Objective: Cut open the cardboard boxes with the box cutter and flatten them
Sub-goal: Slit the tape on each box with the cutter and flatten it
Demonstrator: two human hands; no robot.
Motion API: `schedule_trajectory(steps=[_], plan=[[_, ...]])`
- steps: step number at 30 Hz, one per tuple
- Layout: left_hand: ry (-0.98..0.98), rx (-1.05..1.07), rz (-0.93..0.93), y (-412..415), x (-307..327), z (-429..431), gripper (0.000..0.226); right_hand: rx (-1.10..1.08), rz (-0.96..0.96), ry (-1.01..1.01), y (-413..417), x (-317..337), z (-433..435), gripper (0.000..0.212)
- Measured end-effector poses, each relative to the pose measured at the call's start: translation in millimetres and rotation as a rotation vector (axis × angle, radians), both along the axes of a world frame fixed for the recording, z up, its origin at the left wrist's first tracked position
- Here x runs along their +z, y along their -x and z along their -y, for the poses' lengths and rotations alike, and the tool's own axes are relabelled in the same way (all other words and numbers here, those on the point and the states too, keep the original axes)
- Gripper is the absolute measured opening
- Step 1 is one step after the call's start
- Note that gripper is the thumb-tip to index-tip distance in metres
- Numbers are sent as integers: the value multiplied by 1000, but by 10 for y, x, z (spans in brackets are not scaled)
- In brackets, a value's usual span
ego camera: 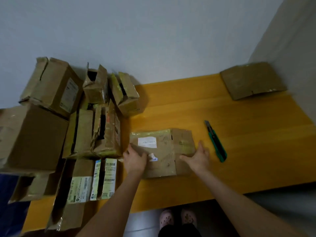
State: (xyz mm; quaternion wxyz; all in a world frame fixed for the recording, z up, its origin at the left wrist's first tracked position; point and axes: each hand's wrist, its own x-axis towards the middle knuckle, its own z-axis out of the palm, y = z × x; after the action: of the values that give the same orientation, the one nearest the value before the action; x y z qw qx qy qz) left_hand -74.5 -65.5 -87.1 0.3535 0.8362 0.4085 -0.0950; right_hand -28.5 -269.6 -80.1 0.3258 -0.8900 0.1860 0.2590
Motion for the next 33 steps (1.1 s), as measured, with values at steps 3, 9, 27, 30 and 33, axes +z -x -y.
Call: schedule_trajectory(steps=[3, 9, 27, 30, 33], plan=[[0, 104, 72, -195, 143, -21, 70, -151, -38, -193, -123, 173, 43, 112], [75, 189, 249, -513, 506, -22, 51, -303, -57, -541, -469, 504, 184, 107], [367, 186, 457, -2550, 942, 2638, 32, 106, 553, 269, -2293, 859, 2361, 82], [443, 163, 388, -2766, 789, 3196, 27, 192, 534, 339, -2432, 735, 2757, 79], [443, 120, 320, -2910, 623, 3626, 29, 246, 461, 361, -2466, 548, 3052, 80]])
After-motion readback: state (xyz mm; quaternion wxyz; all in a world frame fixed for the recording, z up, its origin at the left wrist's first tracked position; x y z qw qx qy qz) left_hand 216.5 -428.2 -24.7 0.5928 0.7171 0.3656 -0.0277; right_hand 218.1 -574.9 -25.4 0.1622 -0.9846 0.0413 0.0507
